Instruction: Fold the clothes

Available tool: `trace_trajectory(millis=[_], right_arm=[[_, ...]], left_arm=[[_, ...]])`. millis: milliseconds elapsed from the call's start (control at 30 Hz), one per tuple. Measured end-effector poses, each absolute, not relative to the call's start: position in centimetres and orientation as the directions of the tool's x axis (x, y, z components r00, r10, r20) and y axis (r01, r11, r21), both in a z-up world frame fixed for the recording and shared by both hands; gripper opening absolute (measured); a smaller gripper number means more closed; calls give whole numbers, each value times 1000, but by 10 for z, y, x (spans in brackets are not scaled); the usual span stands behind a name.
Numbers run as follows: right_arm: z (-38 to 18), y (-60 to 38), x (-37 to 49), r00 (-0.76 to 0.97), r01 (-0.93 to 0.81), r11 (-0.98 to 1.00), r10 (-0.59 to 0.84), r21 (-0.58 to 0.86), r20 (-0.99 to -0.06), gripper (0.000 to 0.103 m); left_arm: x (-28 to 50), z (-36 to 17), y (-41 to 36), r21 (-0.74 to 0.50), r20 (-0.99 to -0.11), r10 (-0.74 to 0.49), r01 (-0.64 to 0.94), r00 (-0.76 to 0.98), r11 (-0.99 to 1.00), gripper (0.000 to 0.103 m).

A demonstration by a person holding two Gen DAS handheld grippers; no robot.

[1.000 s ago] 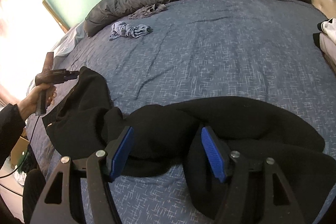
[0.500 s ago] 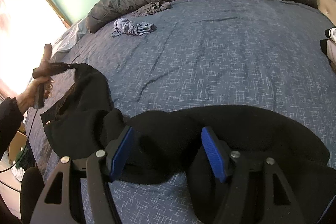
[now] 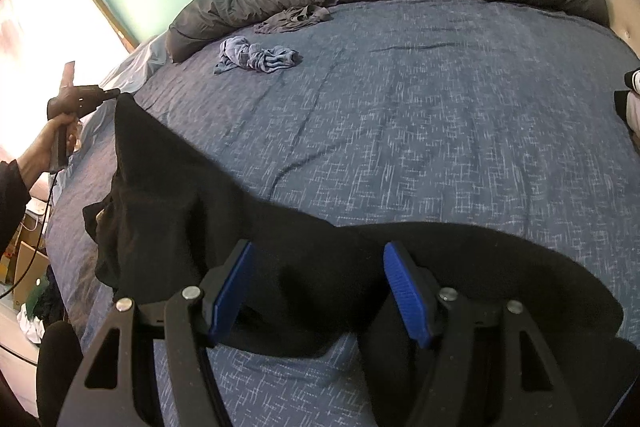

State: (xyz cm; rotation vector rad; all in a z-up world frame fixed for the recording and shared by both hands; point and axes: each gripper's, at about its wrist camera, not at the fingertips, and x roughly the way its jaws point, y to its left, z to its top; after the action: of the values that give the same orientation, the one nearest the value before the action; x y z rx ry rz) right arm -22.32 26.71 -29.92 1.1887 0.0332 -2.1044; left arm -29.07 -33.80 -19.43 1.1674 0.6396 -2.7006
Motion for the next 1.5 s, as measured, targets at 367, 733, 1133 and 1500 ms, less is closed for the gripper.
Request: trace_trajectory(millis=[367, 733, 1133, 1500], right_arm=[[-304, 279, -237, -343, 577, -782, -494, 236, -799, 68], [-299, 342, -211, -336, 579, -799, -416, 164, -845, 71], [-352, 307, -187, -241, 665, -743, -310, 76, -920, 71], [-311, 313, -203, -368, 656, -755, -297, -20, -881, 4]], left_arm=[[-284, -234, -374, -302, -822, 12, 417, -570, -857, 2], [-209, -258, -343, -250, -868, 77, 299, -490, -921, 28], [-146, -271, -334, -264, -865, 88, 298, -494, -917, 29], [-126, -280, -341, -254, -871, 83, 298, -485, -920, 29]])
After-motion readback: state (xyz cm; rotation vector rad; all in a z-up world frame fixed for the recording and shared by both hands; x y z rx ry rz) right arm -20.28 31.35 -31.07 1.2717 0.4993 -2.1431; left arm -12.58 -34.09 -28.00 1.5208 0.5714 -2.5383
